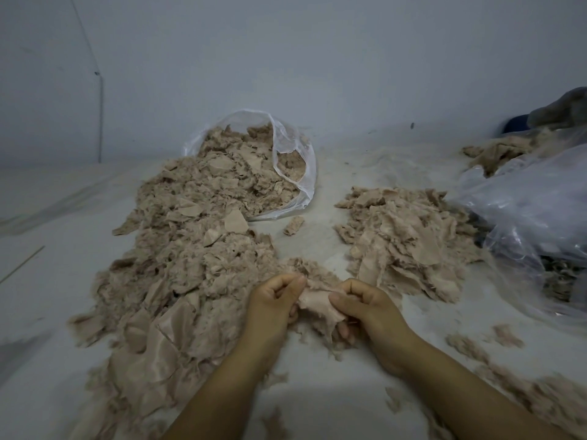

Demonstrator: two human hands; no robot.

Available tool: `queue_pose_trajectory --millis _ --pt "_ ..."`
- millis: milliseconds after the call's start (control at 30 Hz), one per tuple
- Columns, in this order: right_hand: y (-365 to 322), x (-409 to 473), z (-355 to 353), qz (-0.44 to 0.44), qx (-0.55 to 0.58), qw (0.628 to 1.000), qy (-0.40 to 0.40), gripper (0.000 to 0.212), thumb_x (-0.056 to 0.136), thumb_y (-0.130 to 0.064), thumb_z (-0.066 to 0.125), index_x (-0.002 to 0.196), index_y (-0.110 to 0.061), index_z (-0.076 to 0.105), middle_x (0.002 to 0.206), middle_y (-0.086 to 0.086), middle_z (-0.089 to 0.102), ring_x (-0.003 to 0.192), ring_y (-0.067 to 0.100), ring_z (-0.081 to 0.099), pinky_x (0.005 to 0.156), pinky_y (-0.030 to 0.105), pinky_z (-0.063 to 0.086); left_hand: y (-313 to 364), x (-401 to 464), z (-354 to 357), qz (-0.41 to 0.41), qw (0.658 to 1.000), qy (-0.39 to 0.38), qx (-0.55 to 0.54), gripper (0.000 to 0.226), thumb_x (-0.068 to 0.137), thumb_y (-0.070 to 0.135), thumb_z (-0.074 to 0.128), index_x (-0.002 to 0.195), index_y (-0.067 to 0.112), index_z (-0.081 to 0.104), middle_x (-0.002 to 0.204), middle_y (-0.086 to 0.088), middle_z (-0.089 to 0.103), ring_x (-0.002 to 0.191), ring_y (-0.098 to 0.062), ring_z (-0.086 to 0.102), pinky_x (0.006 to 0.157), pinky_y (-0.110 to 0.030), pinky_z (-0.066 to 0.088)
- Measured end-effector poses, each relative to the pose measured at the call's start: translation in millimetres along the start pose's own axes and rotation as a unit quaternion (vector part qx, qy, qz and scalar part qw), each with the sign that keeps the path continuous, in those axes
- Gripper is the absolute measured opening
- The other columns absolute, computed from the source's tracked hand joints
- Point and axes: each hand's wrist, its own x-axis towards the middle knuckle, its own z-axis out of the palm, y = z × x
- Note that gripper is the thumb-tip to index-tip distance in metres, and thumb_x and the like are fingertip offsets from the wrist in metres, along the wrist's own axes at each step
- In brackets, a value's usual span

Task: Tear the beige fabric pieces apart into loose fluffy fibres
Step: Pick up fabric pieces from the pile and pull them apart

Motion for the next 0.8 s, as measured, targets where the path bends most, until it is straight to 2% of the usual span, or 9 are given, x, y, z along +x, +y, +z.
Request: queue_pose_trajectory --millis 133,233,333,433,500,567,633,733,800 --pt "2 -2 6 -0.043 -0.033 0.999 -0.004 0.013 0.080 -0.019 0.070 0.080 -0.009 0.062 0.059 0.001 0.063 0.049 0.008 0.057 0.045 0.017 0.043 0 -7 5 0.036 0.993 -0.090 0.066 0.017 0.087 0.011 0.063 0.073 0.016 0.072 0.065 -0.003 0.067 0.059 -0.010 0.060 0.054 -0.020 0.047" --pt "0 0 7 -0.045 -0.006 0.998 0.045 0.019 0.081 -0.019 0.066 0.070 -0.008 0.055 0.051 0.001 0.056 0.043 0.009 0.050 0.042 0.018 0.040 1 -3 3 0.023 0.999 -0.020 0.044 0.024 0.088 0.018 0.061 0.065 0.017 0.065 0.050 0.005 0.051 0.044 -0.007 0.043 0.041 -0.017 0.035" --pt "0 2 1 -0.037 0.052 0.993 0.103 0.019 0.085 -0.015 0.063 0.073 -0.007 0.051 0.052 0.008 0.049 0.038 0.011 0.045 0.037 0.019 0.038 3 3 -7 -0.005 0.999 0.046 0.007 0.029 0.087 0.035 0.057 0.068 0.012 0.057 0.053 0.002 0.042 0.044 -0.010 0.028 0.040 -0.019 0.023" --pt "1 1 5 -0.040 0.050 0.992 0.110 0.009 0.087 -0.010 0.064 0.080 -0.008 0.058 0.062 0.012 0.061 0.047 0.015 0.057 0.044 0.022 0.046 2 -8 2 -0.056 0.996 -0.074 0.004 0.041 0.077 0.049 0.059 0.092 0.011 0.066 0.065 -0.002 0.060 0.047 -0.011 0.046 0.044 -0.020 0.035" --pt "2 0 10 -0.046 0.037 0.991 0.116 0.013 0.087 -0.009 0.065 0.075 -0.014 0.061 0.062 0.007 0.064 0.049 0.012 0.059 0.044 0.021 0.046 -3 -15 12 -0.065 0.989 -0.124 0.054 0.036 0.080 0.038 0.067 0.100 0.009 0.065 0.065 -0.005 0.060 0.054 -0.014 0.051 0.051 -0.023 0.042" --pt "2 2 11 -0.051 0.026 0.988 0.143 0.018 0.086 -0.008 0.066 0.070 -0.013 0.058 0.055 0.004 0.057 0.041 0.010 0.049 0.039 0.020 0.039 -6 -14 16 -0.043 0.990 -0.097 0.093 0.023 0.089 0.022 0.061 0.093 0.000 0.063 0.065 -0.009 0.055 0.057 -0.017 0.050 0.054 -0.026 0.042" --pt "2 2 11 -0.044 0.028 0.986 0.157 0.018 0.085 -0.008 0.067 0.071 -0.010 0.056 0.054 0.005 0.052 0.039 0.010 0.043 0.038 0.020 0.036 -4 -13 15 -0.032 0.994 -0.077 0.076 0.019 0.093 0.014 0.055 0.086 -0.002 0.062 0.072 -0.012 0.061 0.065 -0.020 0.056 0.060 -0.028 0.047" --pt "0 4 12 -0.021 0.051 0.986 0.157 0.018 0.085 -0.007 0.066 0.071 -0.007 0.056 0.053 0.006 0.049 0.038 0.007 0.041 0.037 0.018 0.034 3 -14 17 -0.055 0.996 -0.076 -0.006 0.021 0.095 0.013 0.051 0.081 0.005 0.065 0.066 -0.006 0.068 0.054 -0.013 0.063 0.048 -0.019 0.047" --pt "-1 4 11 -0.001 0.074 0.985 0.156 0.020 0.086 -0.006 0.065 0.069 -0.010 0.055 0.051 0.004 0.048 0.038 0.007 0.039 0.037 0.017 0.032 3 -15 16 -0.061 0.996 -0.068 -0.012 0.021 0.096 0.016 0.050 0.082 0.006 0.063 0.054 0.000 0.062 0.041 -0.007 0.054 0.039 -0.015 0.040"
